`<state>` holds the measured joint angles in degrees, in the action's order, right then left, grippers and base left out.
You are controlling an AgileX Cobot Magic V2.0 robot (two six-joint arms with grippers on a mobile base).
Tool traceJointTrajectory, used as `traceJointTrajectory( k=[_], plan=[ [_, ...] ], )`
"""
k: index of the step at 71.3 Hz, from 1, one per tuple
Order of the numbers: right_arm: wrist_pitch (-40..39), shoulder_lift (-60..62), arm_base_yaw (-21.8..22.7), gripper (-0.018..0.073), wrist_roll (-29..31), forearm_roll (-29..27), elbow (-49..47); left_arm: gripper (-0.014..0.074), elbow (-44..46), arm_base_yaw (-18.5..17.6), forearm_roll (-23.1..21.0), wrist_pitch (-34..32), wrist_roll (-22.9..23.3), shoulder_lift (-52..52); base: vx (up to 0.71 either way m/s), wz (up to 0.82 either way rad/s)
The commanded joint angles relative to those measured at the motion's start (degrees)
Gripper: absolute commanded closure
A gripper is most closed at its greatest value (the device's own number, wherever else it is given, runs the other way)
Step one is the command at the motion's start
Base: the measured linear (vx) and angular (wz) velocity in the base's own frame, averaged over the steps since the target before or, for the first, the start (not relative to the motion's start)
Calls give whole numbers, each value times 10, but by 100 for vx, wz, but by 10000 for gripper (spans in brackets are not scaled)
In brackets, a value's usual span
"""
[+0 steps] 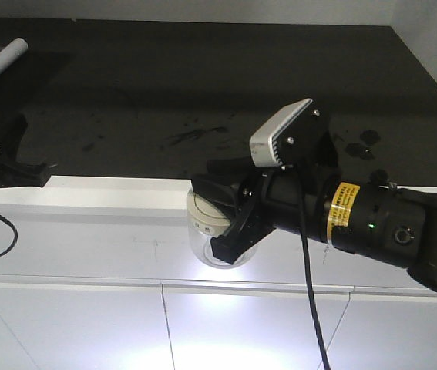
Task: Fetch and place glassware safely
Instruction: 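Close the right gripper on the jar lid and pull it toward the robot, then hold the glass jar in the right gripper above the counter edge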
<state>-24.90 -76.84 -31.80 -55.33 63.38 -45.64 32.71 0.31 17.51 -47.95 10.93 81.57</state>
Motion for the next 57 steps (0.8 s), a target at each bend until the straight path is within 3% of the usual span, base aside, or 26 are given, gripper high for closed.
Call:
traceJointTrajectory(
  k=[1,23,57],
  plan=[
    [-61,30,1,561,58,-54,6,594,11,-1,-10,-42,2,-18,0,0],
    [-136,36,1,561,82,-60,37,594,11,-1,-11,-41,2,-18,0,0],
    [-135,36,1,559,82,-61,37,594,11,-1,-11,-41,2,-18,0,0]
  ],
)
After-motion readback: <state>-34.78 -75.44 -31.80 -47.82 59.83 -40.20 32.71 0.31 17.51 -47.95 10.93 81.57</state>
